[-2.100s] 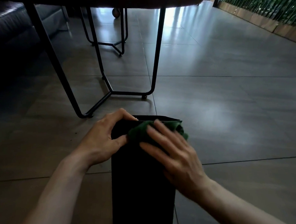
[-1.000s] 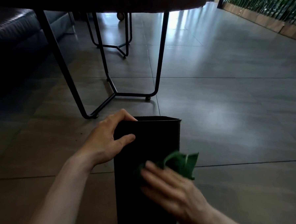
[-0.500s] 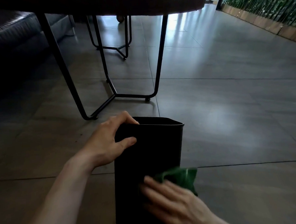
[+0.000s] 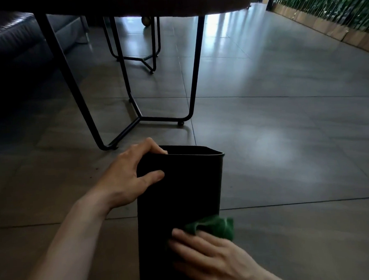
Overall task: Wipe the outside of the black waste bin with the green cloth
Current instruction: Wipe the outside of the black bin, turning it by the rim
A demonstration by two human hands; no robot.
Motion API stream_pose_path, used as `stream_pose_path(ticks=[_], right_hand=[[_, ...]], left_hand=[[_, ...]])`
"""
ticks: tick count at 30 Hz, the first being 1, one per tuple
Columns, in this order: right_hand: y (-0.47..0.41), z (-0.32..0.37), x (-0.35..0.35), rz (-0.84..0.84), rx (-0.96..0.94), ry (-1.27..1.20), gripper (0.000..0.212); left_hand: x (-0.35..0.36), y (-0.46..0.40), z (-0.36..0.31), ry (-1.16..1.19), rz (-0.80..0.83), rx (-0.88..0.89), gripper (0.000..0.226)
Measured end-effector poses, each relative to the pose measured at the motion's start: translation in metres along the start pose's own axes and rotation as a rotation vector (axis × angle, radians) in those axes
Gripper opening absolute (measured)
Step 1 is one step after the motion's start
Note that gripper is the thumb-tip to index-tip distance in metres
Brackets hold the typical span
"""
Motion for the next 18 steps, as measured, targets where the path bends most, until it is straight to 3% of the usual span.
stream_pose_path(ticks=[2,6,8,11,15,18], right_hand=[[0.001,-0.010,-0.003,-0.008,0.033,-0.056,0.032],[-0.031,-0.065,-0.020,-0.189,0.463,-0.173,0.033],[-0.041,-0.077,-0.023,-0.223,0.542,-0.133,0.033],[-0.029,-0.057,-0.016,-0.161,0.441,-0.152,0.032],[-0.004,-0.022,-0.014,-0.036,0.143,-0.128,0.032],[-0.015,-0.044,-0.019,-0.088,0.260,-0.171,0.032]], left_hand=[[0.001,-0.001,-0.002,-0.010,-0.002,0.012,0.032],[0.002,-0.003,-0.002,-0.018,0.013,0.002,0.032],[0.001,-0.003,-0.003,-0.015,0.018,0.002,0.034],[0.002,-0.003,-0.003,-0.026,0.009,0.020,0.033],[0.004,-0.003,-0.005,-0.033,-0.014,0.023,0.032],[0.007,-0.005,-0.006,-0.041,-0.006,0.026,0.032]])
Point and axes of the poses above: each hand's wrist, its own y-axis away from the middle knuckle, its own x-axis out of the palm, z = x × y, the point moved 1 cm from there along -y, towards the middle knuckle, and after that the axes turned 5 degrees about y, right-handed, at the moved point
